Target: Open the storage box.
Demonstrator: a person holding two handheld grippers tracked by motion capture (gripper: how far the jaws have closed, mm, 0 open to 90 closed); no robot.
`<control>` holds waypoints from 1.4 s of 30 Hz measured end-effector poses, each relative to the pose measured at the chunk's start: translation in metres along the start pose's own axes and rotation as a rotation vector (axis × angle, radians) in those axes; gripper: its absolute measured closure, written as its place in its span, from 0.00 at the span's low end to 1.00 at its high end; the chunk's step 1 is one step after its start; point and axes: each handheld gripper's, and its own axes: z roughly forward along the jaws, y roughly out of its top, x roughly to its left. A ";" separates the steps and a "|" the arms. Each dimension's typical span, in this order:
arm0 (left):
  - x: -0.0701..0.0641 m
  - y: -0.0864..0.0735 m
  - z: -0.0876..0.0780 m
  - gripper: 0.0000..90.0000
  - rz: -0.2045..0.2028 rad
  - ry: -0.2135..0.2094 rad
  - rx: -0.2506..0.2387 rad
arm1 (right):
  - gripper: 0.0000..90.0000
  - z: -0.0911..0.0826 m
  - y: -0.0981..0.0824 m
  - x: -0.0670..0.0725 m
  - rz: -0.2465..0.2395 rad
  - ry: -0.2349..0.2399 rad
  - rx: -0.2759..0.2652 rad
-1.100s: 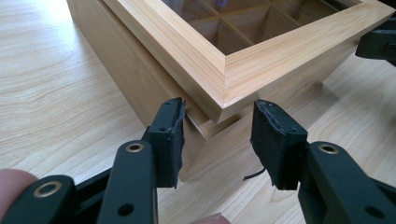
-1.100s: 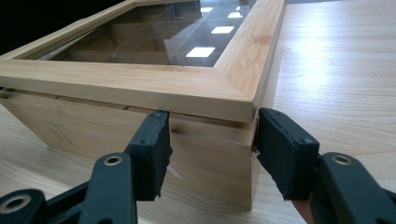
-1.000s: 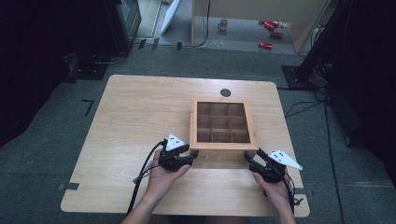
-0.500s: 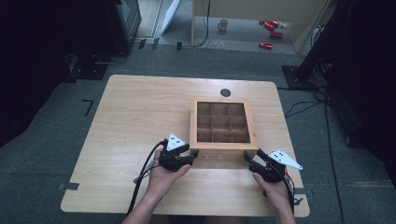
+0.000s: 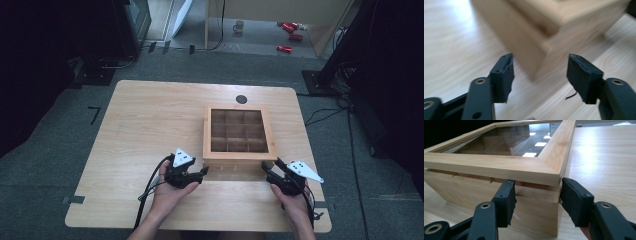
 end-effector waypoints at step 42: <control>0.129 -0.105 -0.111 0.13 -0.122 0.414 0.089 | 0.44 0.006 0.053 0.002 -0.131 -0.024 -0.079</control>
